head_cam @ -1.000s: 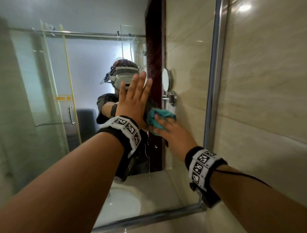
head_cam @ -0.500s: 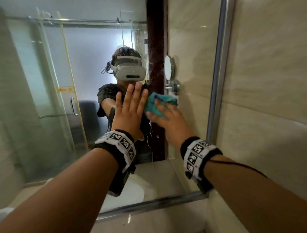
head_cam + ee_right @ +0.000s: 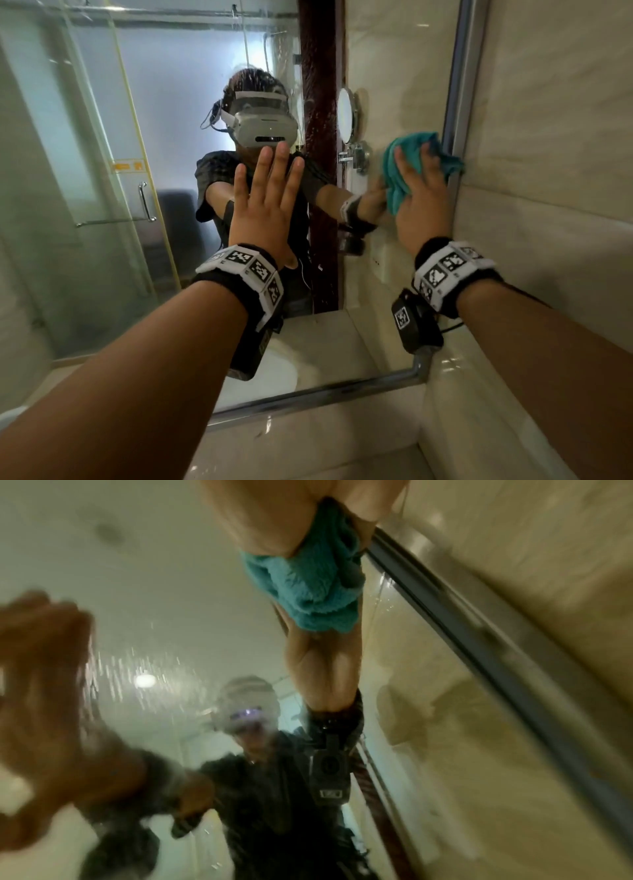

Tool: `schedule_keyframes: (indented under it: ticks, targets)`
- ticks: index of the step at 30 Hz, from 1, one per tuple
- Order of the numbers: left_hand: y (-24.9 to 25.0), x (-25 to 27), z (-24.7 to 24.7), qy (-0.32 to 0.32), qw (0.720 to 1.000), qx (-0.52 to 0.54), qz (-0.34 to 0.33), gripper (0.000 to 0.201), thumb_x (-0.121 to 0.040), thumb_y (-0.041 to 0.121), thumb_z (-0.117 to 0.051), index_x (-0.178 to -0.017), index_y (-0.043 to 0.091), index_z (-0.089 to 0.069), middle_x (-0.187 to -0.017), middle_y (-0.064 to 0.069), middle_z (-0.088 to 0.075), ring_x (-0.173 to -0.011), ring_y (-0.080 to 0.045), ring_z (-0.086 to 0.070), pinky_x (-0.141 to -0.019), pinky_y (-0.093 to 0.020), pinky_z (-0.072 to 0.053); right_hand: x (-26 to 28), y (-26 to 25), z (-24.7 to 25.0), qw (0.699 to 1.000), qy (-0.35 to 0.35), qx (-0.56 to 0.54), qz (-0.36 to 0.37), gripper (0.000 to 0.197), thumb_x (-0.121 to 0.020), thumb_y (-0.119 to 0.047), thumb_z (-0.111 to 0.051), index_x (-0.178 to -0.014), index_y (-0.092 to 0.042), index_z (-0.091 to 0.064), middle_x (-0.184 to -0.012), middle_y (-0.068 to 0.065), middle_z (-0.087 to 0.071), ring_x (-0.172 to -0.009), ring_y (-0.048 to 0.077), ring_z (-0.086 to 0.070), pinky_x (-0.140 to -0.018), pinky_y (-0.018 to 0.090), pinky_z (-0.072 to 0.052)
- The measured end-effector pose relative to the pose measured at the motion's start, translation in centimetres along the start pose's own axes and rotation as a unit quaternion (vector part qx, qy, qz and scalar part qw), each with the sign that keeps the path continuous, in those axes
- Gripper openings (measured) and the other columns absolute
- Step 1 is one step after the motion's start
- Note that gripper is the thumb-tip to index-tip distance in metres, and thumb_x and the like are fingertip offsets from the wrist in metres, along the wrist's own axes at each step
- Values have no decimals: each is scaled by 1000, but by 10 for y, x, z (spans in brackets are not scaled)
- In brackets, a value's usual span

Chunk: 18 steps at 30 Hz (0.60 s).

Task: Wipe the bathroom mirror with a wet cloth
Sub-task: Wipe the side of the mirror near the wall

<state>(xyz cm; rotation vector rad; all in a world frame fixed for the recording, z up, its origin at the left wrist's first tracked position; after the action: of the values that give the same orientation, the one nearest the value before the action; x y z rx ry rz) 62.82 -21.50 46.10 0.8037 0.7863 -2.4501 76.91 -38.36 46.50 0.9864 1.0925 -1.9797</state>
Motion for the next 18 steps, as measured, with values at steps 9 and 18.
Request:
schedule_keyframes:
  ticks: [9, 18]
  targets:
    - [5, 9, 1, 18, 1000, 2, -1, 149, -54, 67, -75, -141, 9, 31, -150, -15, 30, -142, -31, 20, -113, -50, 10, 118, 20, -50, 959, -246, 106, 91, 96, -82, 15, -43, -138, -46, 5, -150, -10, 18, -144, 25, 4, -114, 45, -24]
    - [27, 72, -57, 19, 999, -11, -43, 125, -70, 65, -60, -145, 6, 21, -154, -15, 22, -143, -31, 16, -115, -49, 6, 61, -44, -56, 980, -102, 80, 151, 86, -81, 8, -51, -147, -37, -18, -157, -3, 2, -143, 31, -1, -116, 41, -6]
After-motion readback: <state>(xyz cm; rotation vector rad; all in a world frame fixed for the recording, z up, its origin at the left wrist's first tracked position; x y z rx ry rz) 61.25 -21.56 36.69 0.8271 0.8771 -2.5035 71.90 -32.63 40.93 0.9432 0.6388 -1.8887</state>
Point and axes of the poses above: each hand's wrist, its own x-axis away from the middle knuckle, its own z-axis out of the back of the hand, y = z × x, the point moved 5 cm from there along -x, towards the middle knuckle
